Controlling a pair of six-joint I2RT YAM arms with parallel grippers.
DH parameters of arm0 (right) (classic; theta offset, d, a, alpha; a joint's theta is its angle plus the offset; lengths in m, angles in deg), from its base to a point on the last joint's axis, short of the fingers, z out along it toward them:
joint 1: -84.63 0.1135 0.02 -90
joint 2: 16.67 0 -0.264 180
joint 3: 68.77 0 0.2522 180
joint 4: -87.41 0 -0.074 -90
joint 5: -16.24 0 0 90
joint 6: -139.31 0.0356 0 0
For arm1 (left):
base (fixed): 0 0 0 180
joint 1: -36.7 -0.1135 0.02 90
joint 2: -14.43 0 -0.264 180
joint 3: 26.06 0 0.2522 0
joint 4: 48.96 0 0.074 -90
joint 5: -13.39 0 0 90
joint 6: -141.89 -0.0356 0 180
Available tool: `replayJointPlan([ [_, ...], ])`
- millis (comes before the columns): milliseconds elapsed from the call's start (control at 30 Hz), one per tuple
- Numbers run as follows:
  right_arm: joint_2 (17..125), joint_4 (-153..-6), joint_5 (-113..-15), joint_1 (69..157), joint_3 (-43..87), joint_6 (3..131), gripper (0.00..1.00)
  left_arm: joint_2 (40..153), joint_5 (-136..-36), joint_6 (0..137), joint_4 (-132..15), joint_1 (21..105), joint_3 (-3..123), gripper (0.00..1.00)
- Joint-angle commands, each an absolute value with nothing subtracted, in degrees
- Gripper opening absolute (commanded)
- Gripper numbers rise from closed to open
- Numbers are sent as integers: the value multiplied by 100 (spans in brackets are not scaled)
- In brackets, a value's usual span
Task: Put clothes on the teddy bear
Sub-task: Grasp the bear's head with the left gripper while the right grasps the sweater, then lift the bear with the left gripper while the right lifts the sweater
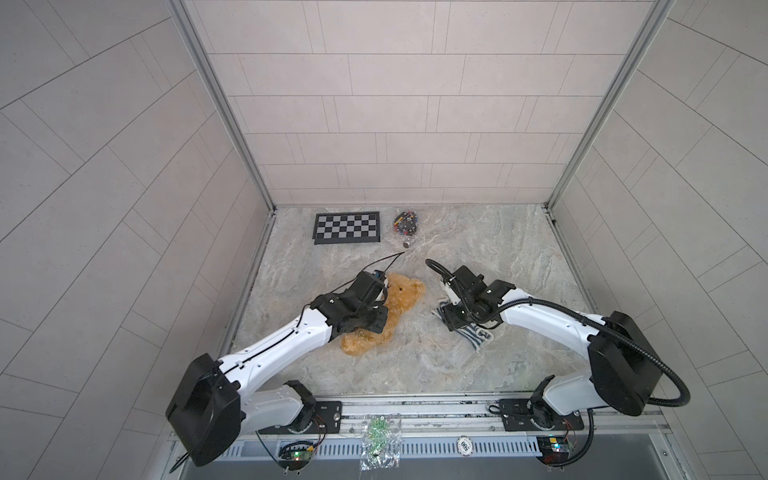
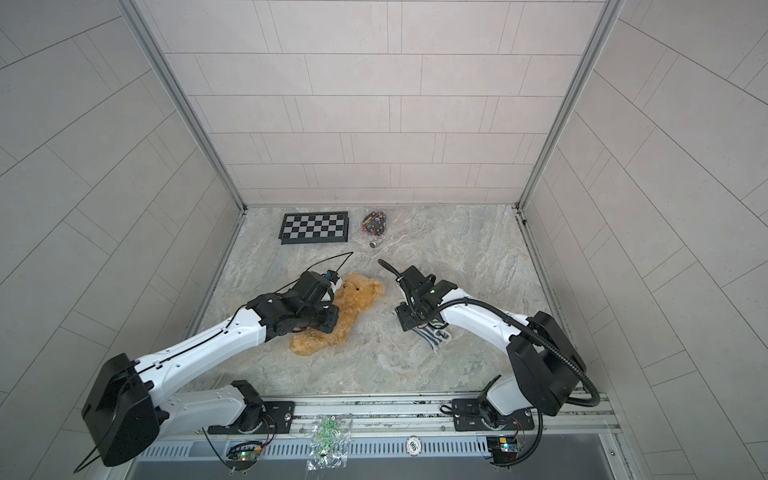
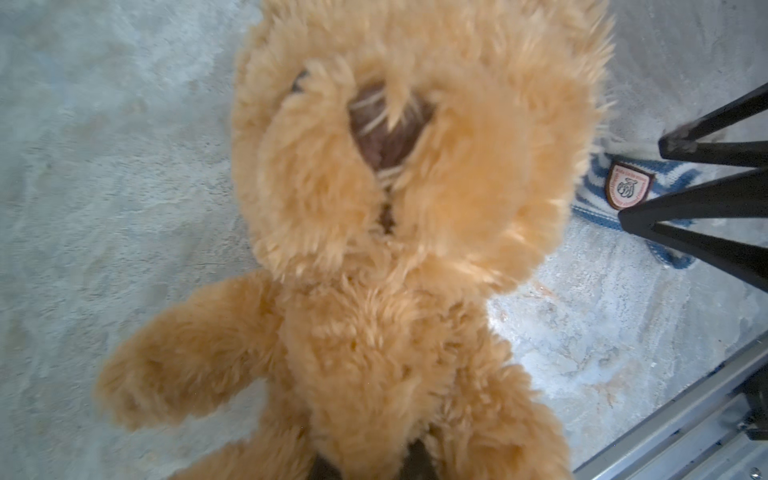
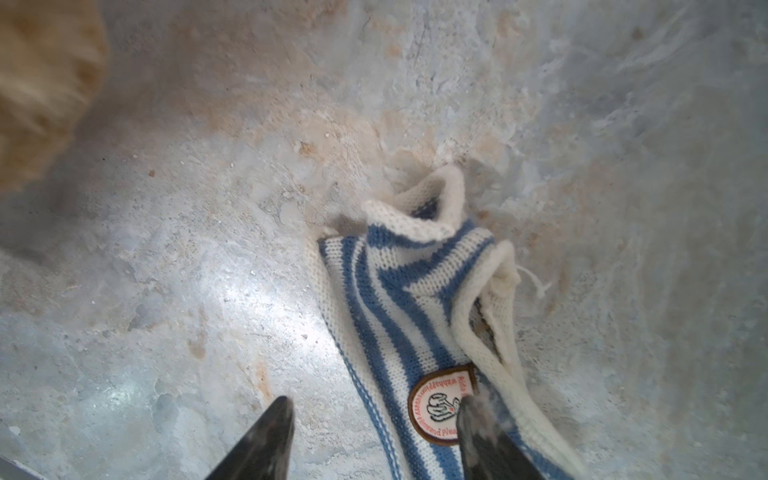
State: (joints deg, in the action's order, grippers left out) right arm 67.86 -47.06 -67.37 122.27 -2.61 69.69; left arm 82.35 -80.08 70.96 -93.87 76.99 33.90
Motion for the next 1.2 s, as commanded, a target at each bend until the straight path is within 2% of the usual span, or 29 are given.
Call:
replayJointPlan([
  [0, 6991, -4459, -6913, 12330, -114, 7009, 59, 7973, -7477, 6940, -9576, 7658, 3563, 12],
  [533, 7375, -4572, -7185, 12497, -268, 7030, 36, 7267, -7355, 7104, -9255, 7256, 3124, 12],
  [700, 7373, -4557, -7433, 12488, -259, 7079, 19, 7054, -7216, 7055, -9128, 7251, 3006, 12],
  [933, 7324, -4561, -7526, 12436, -147, 6967, 1, 6799, -7126, 6678, -9201, 7256, 3026, 10],
  [1133, 7215, -4616, -7366, 12364, -59, 6740, 0, 6448, -7325, 6508, -8959, 7256, 2874, 9],
  [1167, 7201, -4620, -7328, 12360, -54, 6711, 7, 6435, -7314, 6516, -8969, 7256, 2852, 9],
])
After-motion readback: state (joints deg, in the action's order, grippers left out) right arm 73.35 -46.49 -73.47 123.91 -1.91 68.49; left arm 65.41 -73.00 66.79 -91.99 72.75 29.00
